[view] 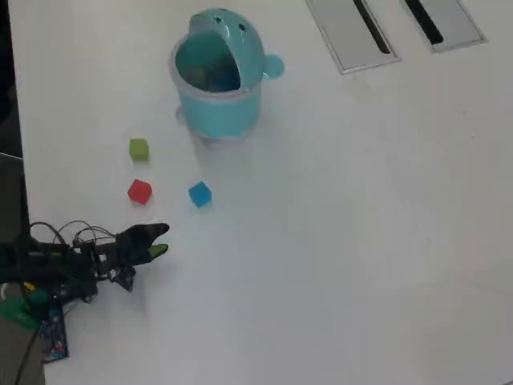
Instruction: Grasp RGB lego blocks and put them in the bin one by one.
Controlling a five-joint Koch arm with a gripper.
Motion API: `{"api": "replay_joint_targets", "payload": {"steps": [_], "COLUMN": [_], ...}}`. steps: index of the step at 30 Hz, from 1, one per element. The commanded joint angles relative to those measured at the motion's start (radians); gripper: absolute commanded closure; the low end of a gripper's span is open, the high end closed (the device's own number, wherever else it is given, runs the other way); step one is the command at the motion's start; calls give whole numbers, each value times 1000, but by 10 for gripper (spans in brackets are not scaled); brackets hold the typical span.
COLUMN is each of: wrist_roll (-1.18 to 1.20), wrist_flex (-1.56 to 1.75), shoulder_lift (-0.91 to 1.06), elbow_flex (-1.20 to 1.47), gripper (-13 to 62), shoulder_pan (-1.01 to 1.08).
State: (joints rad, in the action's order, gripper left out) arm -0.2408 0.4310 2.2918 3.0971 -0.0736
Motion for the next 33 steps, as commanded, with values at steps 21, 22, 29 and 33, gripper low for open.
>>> {"api": "replay_joint_targets", "payload": {"steps": [21, 22, 29, 33], "wrist_roll": [-137, -147, -245, -471], "wrist_flex": [506, 517, 477, 416], "shoulder_lift": [63, 63, 64, 63], "elbow_flex": [34, 28, -12, 5], "gripper": [173, 173, 171, 172], "shoulder_pan": [-253, -267, -356, -353]}}
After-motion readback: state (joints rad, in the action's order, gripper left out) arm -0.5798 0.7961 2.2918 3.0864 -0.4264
